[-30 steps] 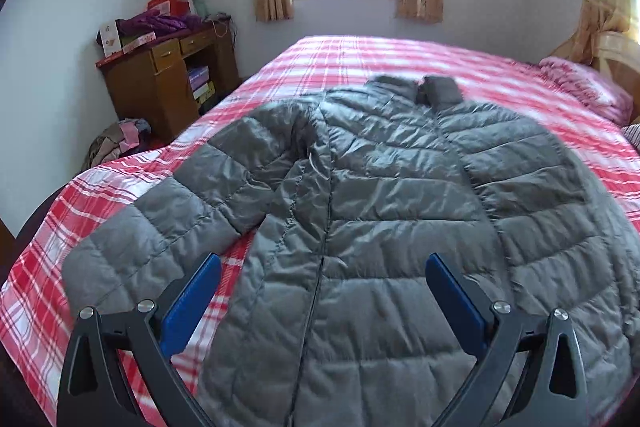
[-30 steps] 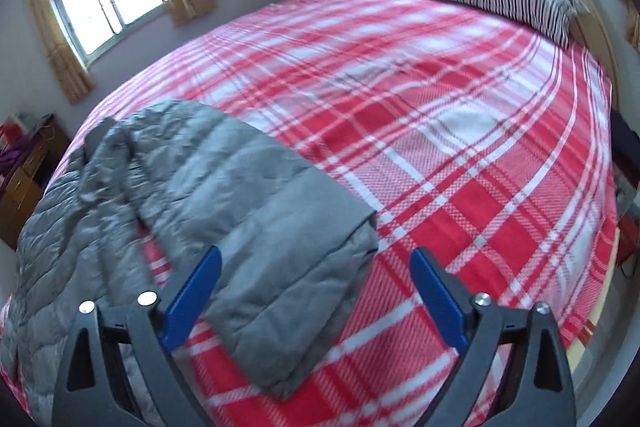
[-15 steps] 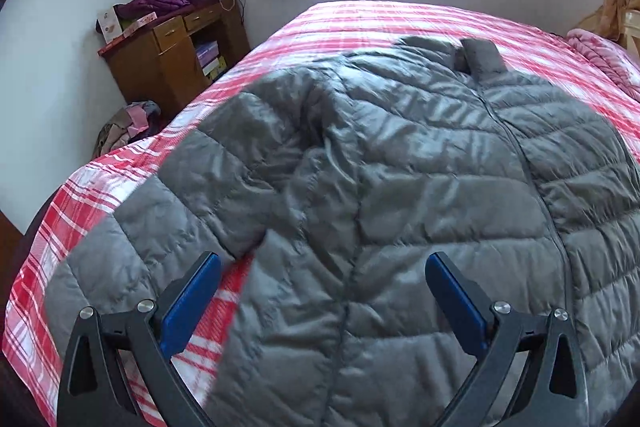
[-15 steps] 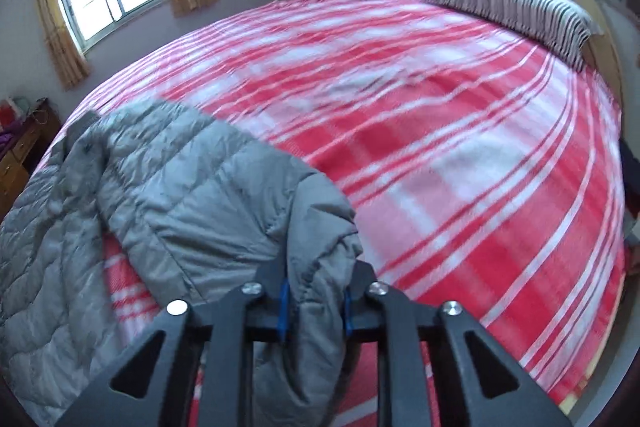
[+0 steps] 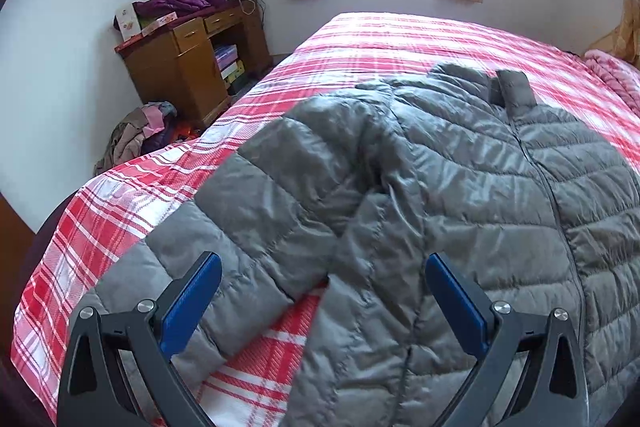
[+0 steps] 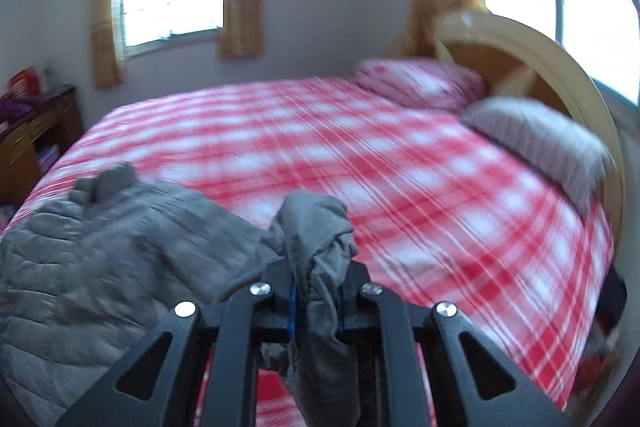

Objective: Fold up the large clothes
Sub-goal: 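Fold the held sleeve and side across the jacket body, open right tool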

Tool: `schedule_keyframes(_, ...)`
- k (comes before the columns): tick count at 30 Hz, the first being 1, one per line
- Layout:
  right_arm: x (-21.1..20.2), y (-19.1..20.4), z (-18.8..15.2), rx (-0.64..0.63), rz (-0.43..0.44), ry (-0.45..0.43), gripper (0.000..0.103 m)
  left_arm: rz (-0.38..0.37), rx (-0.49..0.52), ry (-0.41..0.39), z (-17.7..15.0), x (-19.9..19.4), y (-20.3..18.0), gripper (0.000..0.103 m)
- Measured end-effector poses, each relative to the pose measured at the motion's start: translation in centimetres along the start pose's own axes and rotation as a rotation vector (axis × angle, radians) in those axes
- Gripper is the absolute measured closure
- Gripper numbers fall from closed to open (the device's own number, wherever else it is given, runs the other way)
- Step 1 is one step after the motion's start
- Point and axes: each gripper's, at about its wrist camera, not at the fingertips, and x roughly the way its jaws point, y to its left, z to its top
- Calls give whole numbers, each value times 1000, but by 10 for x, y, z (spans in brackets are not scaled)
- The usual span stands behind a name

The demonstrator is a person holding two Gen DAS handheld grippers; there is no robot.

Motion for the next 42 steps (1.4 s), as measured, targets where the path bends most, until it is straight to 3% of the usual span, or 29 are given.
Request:
schedule_keyframes(4,-11,72,16,-120,67,-54,88,10,-10,-5,7,4,5,1)
schedule_keyframes(9,-7,150,11,-236,151,-67,88,-4,-45,3,14,16,17,1)
schedule_keyframes(17,19,269,-42,-364,315,-5,87,-10,-81,17,17,26,40,1)
schedule_keyframes(19,27,289,-55,-372,357,30,83,-9,-76,22,15,26,43,1)
schedule_keyframes(20,32,296,-62,-370,388,55,74,-10,-78,24,15,25,46,1)
schedule_keyframes(21,35,300,-67,-372,411,72,53,-9,-81,23,15,24,48,1)
schedule_keyframes(23,30,302,-74,-365,453,65,28,2,-87,17,16,21,51,1)
schedule_keyframes(24,23,299,-75,-364,463,41,27,10,-95,9,18,18,54,1)
schedule_keyframes(30,-18,270,-69,-381,455,-40,27,-43,-111,-23,33,-12,34,1)
schedule_keyframes(34,-24,220,-58,-241,424,-66,27,-117,-90,-46,43,-32,0,1)
schedule_keyframes(36,-27,194,-56,-170,428,-78,21,-140,-64,-54,47,-38,-23,1)
schedule_keyframes(38,-25,179,-57,-142,391,-94,19,-153,-21,-62,49,-39,-49,1)
schedule_keyframes(42,3,165,-68,-151,280,-34,19,-200,53,-11,48,-20,-99,1)
